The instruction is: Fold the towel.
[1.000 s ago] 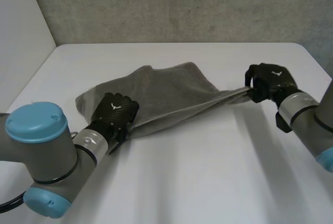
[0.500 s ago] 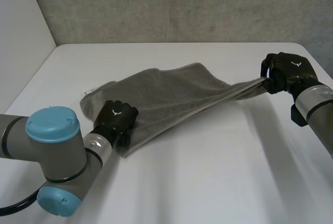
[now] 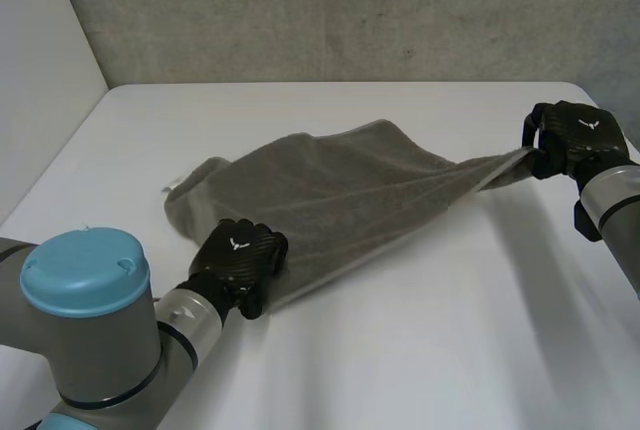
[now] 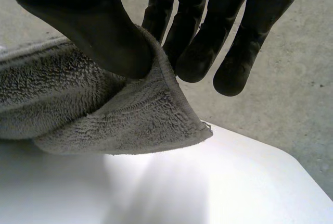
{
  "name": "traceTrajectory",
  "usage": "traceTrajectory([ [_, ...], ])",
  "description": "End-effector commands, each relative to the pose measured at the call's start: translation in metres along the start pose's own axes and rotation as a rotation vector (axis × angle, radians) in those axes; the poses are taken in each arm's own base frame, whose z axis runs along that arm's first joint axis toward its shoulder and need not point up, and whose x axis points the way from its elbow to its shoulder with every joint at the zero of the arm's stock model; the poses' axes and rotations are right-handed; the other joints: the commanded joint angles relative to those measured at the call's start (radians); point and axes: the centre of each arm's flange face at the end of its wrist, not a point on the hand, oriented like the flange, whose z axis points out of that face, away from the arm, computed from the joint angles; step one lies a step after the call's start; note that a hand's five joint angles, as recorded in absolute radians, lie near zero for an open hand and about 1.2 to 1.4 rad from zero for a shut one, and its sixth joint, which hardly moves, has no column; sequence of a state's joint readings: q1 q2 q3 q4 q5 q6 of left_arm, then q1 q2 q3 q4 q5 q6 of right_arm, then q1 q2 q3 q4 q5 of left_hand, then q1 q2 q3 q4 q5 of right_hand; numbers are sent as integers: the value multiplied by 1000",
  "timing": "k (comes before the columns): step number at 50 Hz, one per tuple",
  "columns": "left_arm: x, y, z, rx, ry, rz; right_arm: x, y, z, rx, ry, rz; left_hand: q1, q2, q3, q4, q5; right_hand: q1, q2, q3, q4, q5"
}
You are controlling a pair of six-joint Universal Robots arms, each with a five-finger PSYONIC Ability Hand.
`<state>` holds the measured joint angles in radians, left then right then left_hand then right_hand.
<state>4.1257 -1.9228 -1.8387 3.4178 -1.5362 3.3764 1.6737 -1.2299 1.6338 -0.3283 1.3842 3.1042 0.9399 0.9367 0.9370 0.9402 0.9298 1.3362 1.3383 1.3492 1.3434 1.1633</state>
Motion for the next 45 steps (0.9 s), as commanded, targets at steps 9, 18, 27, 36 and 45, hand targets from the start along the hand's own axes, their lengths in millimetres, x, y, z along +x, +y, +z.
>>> traceTrajectory([
  [9, 3, 6, 21, 13, 9, 0, -5, 9, -2, -25, -15, -16, -224, -221, -221, -224, -388, 60, 58, 47, 53, 58],
  [18, 8, 6, 27, 19, 15, 15, -8, 13, -3, -38, -21, -35, -295, -292, -292, -295, -459, 60, 58, 47, 53, 58],
  [27, 11, 22, 38, -30, 24, 49, -8, 15, -3, -41, -23, -36, -286, -283, -283, -286, -450, 60, 58, 47, 53, 58],
  [36, 4, 20, 48, -27, -41, 116, -8, 15, -3, -42, -24, -36, -55, -52, -52, -56, -220, 60, 58, 47, 53, 58],
  [45, 0, 12, 51, -7, -78, 115, -8, 14, -3, -41, -24, -36, 456, 460, 459, 456, 292, 60, 58, 47, 53, 58],
])
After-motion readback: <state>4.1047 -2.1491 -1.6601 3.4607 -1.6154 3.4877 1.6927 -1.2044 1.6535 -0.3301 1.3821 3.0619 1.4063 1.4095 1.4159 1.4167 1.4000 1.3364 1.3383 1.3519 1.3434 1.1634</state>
